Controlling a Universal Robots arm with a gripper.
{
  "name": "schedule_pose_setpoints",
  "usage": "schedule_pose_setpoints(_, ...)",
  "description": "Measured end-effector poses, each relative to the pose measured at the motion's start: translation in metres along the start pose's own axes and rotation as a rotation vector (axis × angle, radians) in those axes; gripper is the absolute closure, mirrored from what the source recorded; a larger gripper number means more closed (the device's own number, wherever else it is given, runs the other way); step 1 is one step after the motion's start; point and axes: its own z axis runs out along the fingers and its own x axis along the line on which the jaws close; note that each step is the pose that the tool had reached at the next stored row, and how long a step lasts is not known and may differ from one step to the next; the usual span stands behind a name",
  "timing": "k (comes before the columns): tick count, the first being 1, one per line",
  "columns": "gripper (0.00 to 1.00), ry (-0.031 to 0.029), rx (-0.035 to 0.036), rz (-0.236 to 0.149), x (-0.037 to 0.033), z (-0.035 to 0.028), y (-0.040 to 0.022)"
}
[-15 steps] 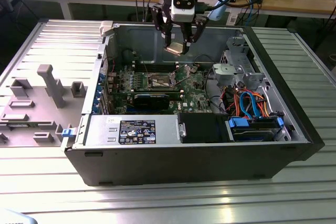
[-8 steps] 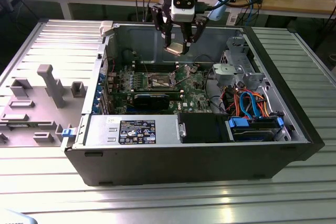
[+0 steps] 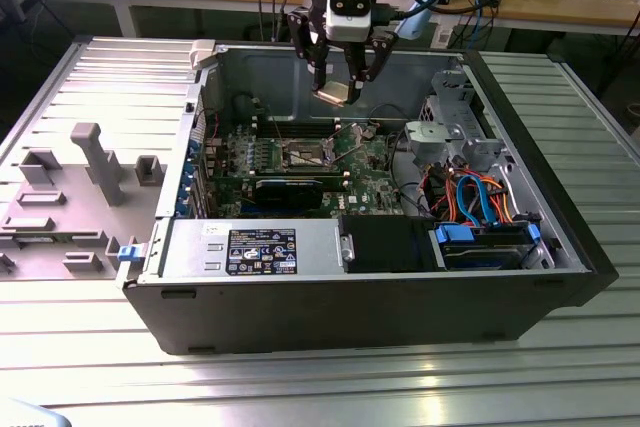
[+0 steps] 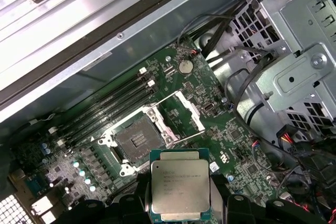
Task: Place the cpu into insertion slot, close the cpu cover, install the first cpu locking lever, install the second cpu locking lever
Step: 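Place the cpu into insertion slot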
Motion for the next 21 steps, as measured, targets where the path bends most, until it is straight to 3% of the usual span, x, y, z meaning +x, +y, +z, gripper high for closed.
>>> schedule_pose_setpoints(21, 0.45, -0.008, 0.0124, 0.002, 0.0, 0.0, 0.0)
